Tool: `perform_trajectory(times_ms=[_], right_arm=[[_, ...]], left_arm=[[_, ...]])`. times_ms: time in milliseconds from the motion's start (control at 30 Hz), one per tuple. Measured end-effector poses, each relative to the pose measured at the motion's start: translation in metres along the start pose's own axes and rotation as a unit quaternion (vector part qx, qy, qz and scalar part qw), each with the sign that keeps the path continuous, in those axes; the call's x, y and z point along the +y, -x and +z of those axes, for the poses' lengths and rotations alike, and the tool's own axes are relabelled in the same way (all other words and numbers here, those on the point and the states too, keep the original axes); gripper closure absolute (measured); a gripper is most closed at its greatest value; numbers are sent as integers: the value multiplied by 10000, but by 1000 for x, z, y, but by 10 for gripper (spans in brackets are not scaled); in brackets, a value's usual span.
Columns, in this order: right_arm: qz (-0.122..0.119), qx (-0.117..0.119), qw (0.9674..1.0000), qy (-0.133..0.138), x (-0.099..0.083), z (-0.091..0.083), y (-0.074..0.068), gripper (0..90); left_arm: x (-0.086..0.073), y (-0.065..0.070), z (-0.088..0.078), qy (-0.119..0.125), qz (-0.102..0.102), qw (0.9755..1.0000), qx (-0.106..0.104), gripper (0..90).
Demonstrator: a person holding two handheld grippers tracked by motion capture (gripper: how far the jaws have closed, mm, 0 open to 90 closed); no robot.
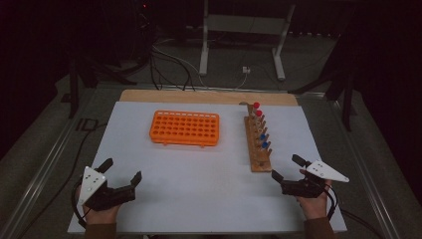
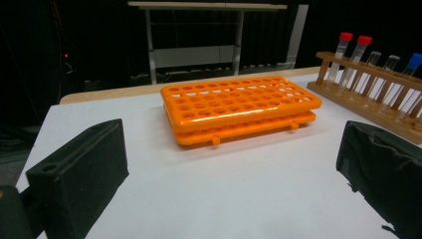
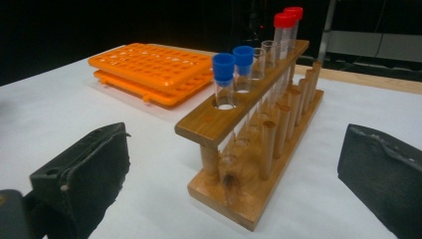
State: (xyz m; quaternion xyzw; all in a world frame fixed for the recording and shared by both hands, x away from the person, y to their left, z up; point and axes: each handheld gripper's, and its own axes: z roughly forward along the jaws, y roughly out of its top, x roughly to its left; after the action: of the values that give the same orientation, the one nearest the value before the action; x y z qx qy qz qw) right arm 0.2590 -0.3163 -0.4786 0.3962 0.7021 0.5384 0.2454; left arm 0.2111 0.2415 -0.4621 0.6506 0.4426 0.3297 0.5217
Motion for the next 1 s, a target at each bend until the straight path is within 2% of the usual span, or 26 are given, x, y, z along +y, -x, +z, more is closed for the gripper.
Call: perform_trajectory(times_ms=[200, 467, 633, 1000], right_arm=[[8, -24, 10000, 26, -1, -1, -1, 2], [66, -51, 10000, 32, 1, 0, -1, 2], [49, -52, 10000, 20, 0, 0, -1, 3], [41, -82, 9999, 51, 7, -2, -3, 3]], left_arm=[[-2, -2, -3, 141, -119, 9998, 102, 5], [-3, -4, -2, 232, -51, 9996, 133, 5], [-3, -3, -1, 207, 7, 9997, 130, 5], [-3, 0, 4, -65, 103, 9996, 245, 5]])
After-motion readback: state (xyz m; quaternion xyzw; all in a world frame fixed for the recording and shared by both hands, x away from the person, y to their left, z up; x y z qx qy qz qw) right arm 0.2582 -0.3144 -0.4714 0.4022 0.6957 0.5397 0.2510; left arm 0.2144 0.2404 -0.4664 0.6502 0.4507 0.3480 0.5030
